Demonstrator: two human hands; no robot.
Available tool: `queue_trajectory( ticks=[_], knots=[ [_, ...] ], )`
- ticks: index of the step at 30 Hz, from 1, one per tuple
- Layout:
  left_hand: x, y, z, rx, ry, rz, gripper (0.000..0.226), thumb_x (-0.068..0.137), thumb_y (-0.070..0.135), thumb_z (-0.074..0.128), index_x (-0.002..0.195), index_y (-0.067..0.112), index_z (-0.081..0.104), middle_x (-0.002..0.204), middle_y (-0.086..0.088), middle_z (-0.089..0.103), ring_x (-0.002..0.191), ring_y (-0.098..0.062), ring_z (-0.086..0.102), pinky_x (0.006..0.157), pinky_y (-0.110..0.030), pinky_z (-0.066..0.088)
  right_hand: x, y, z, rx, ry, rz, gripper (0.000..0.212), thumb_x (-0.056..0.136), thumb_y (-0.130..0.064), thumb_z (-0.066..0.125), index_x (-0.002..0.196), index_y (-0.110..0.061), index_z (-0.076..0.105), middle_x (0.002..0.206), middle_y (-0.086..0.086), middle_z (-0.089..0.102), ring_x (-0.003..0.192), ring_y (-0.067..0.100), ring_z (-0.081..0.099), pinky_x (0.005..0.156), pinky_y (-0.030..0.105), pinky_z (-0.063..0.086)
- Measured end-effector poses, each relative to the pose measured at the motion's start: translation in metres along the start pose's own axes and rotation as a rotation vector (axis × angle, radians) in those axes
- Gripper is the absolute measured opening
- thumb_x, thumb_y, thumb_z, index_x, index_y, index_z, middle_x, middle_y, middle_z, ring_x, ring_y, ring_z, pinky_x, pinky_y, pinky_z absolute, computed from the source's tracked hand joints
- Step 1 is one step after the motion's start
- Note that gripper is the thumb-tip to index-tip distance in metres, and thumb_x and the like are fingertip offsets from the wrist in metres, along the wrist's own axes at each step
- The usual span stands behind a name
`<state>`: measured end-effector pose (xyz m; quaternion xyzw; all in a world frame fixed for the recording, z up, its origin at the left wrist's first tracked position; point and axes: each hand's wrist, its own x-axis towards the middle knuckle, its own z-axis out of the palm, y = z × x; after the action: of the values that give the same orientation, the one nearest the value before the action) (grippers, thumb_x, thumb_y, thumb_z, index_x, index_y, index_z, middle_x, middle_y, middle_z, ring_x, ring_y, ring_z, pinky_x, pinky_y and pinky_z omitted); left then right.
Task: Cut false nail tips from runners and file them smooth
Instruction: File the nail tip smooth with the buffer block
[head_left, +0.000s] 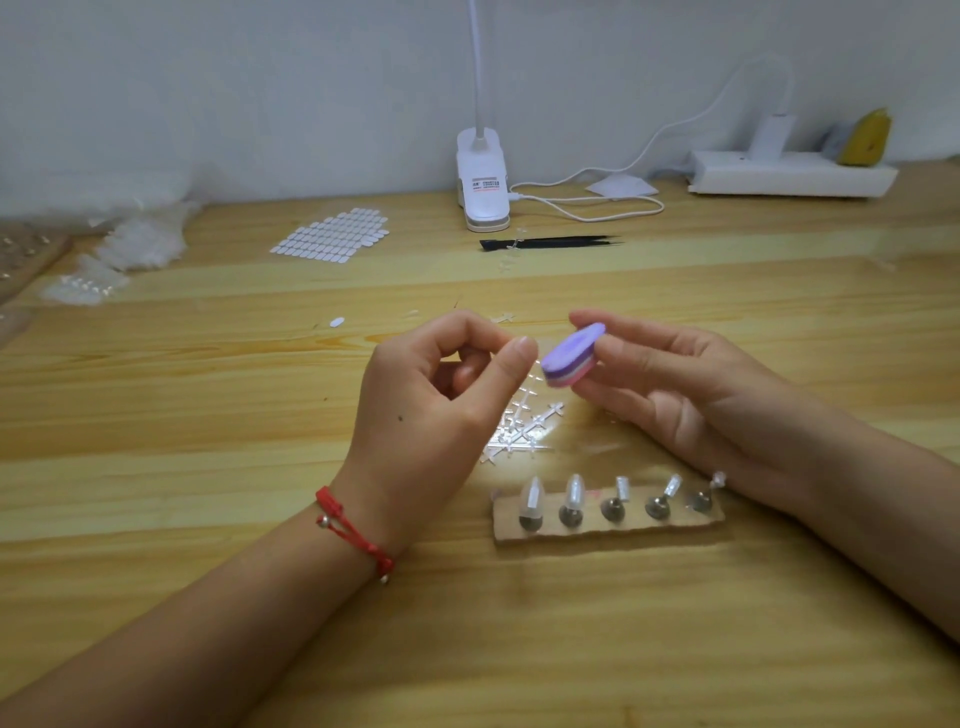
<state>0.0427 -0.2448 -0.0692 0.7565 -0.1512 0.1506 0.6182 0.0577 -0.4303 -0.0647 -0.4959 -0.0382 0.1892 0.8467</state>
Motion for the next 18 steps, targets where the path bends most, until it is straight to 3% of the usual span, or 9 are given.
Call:
queue_trajectory(
  ticks=[2,6,10,14,18],
  knots=[
    [0.0001,0.0006,0.0008,0.003,-0.013,-0.008,0.017,0.085,0.013,0.067,0.069,0.008,0.063,0.044,0.014,0.030,0.038,-0.001,0.028,0.043,-0.010,0.026,-0.0006,0.0009,0.0016,-0.048,-0.007,0.003,0.029,0.074,-0.008,0.066,0.101,-0.009,0.076,0.100,0.014,0.074,0.094,0.018,0.072,0.075,0.019,0.056],
    [0.0000,-0.0002,0.0004,0.002,-0.012,-0.014,0.019,0.085,0.012,0.067,0.068,0.005,0.062,0.043,0.014,0.030,0.039,-0.001,0.028,0.044,-0.011,0.027,0.0010,-0.0026,-0.0015,0.144,0.050,0.000,0.026,0.075,-0.005,0.063,0.097,-0.004,0.076,0.096,0.012,0.074,0.090,0.016,0.072,0.071,0.018,0.057],
    [0.0009,-0.0006,-0.0001,-0.008,-0.027,-0.021,0.019,0.085,0.011,0.066,0.067,0.006,0.060,0.043,0.013,0.030,0.039,-0.002,0.028,0.044,-0.012,0.028,0.0004,0.0011,0.0007,-0.026,-0.002,0.008,0.028,0.078,-0.007,0.064,0.105,-0.004,0.073,0.102,0.017,0.073,0.097,0.021,0.071,0.076,0.021,0.056],
    [0.0007,-0.0015,0.0004,-0.012,-0.027,-0.027,0.021,0.086,0.009,0.066,0.067,0.003,0.058,0.044,0.014,0.029,0.039,-0.002,0.027,0.043,-0.011,0.027,0.0018,-0.0018,-0.0026,0.088,0.017,0.002,0.029,0.078,-0.006,0.062,0.105,-0.004,0.071,0.098,0.014,0.074,0.095,0.020,0.071,0.078,0.023,0.056],
    [0.0015,-0.0019,-0.0001,-0.014,-0.032,-0.033,0.022,0.087,0.006,0.064,0.066,0.007,0.057,0.047,0.012,0.030,0.039,-0.001,0.028,0.043,-0.009,0.027,-0.0006,0.0025,0.0007,-0.134,-0.081,0.001,0.028,0.079,-0.008,0.065,0.105,-0.011,0.075,0.100,0.015,0.074,0.095,0.022,0.072,0.079,0.022,0.056]
  ],
)
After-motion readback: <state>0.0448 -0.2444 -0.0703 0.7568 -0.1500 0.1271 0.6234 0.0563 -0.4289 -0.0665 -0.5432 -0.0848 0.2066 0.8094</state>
